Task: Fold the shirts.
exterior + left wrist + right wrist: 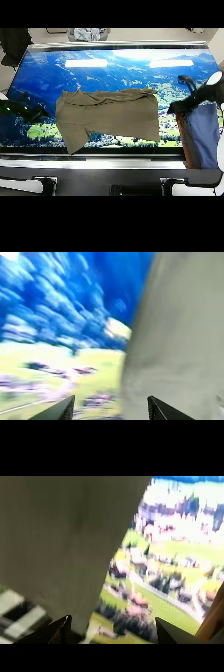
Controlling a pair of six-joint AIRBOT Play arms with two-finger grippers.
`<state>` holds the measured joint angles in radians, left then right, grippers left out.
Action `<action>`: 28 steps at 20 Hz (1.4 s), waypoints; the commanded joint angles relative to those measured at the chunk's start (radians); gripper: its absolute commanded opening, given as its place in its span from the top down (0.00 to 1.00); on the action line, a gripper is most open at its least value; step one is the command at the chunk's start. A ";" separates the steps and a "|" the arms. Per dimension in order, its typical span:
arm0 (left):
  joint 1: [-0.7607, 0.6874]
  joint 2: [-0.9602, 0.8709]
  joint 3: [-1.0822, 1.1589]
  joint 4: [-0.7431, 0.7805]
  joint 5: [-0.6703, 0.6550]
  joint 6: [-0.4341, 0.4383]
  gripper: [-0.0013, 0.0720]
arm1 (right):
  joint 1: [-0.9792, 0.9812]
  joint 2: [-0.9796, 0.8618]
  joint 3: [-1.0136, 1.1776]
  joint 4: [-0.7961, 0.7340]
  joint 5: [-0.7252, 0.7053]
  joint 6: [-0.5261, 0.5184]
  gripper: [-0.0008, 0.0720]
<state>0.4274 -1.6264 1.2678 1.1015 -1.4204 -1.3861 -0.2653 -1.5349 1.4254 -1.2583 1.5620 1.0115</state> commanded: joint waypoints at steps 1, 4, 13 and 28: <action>-0.017 0.007 -0.163 -0.157 0.101 0.076 0.26 | -0.011 0.097 -0.187 -0.026 -0.008 -0.017 0.14; -0.065 0.006 -0.172 -0.169 0.165 0.077 0.26 | -0.011 0.137 -0.275 -0.026 -0.030 -0.018 0.14; -0.099 -0.003 -0.171 -0.149 0.191 0.077 0.93 | -0.011 0.154 -0.545 0.122 -0.217 0.006 0.11; -0.098 0.098 -0.160 -0.150 0.165 0.108 0.95 | -0.011 0.176 -0.660 0.296 -0.470 -0.024 0.93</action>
<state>0.3286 -1.5513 1.0992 0.9524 -1.2446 -1.2819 -0.2745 -1.3754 0.7517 -0.9718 1.0966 1.0534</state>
